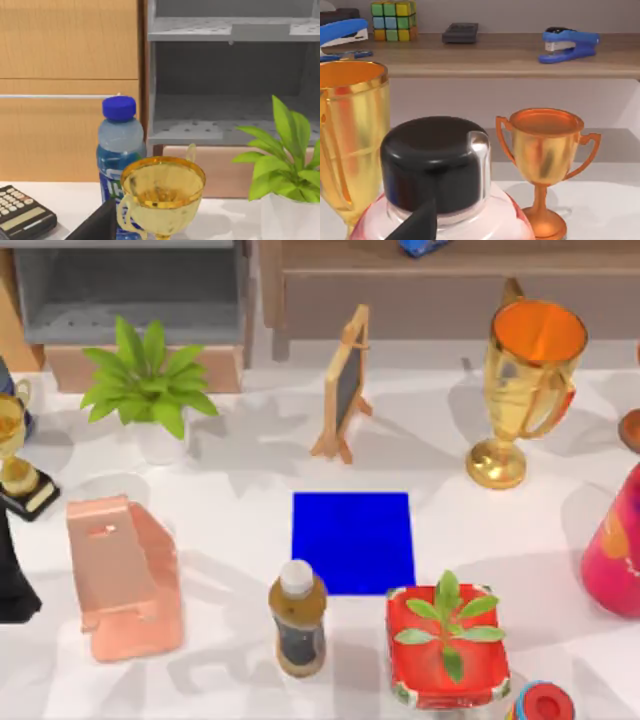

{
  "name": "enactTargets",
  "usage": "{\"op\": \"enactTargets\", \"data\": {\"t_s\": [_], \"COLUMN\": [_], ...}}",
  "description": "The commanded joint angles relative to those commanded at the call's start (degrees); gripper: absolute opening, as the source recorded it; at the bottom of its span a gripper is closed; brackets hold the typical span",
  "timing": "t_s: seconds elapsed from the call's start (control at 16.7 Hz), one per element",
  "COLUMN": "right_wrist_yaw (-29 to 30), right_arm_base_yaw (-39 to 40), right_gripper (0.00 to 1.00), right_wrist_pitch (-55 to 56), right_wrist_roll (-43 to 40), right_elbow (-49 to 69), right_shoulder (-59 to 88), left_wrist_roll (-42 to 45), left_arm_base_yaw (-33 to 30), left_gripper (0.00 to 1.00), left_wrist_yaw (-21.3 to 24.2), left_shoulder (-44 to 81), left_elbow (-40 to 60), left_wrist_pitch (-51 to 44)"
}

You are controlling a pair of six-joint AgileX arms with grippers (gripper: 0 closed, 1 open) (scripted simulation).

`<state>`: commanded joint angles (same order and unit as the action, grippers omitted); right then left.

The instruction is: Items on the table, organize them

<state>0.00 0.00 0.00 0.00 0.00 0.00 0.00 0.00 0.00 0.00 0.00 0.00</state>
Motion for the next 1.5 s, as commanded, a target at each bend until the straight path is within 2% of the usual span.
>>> {"op": "enactTargets", "data": {"t_s": [0.18,0.42,1.08,1.32,1.5], "right_wrist_yaw": [0.00,0.00,0.00,0.00,0.00], "right_arm_base_yaw": [0.00,0.00,0.00,0.00,0.00], "right_gripper": [1.00,1.00,1.00,1.00,1.00], "right_wrist_pitch": [0.00,0.00,0.00,0.00,0.00], "right_wrist_roll": [0.00,0.00,0.00,0.00,0.00], "right_elbow": [0.00,0.00,0.00,0.00,0.00], "right_shoulder": [0.00,0.00,0.00,0.00,0.00], "left_wrist_roll": [0.49,6.06,33.86,41.56,44.78], "left_arm_base_yaw": [0.33,3.70,19.75,24.33,26.39], "left_gripper": [1.00,1.00,1.00,1.00,1.00], "left_wrist_yaw": [-0.03,-0.08,0.00,-0.03,-0.03], "left_shoulder": [0.69,9.23,61.89,75.46,81.36], "left_elbow": [0.58,7.15,38.47,47.54,51.66], "left_wrist_pitch": [-0.64,-7.94,-45.36,-55.48,-59.63]}}
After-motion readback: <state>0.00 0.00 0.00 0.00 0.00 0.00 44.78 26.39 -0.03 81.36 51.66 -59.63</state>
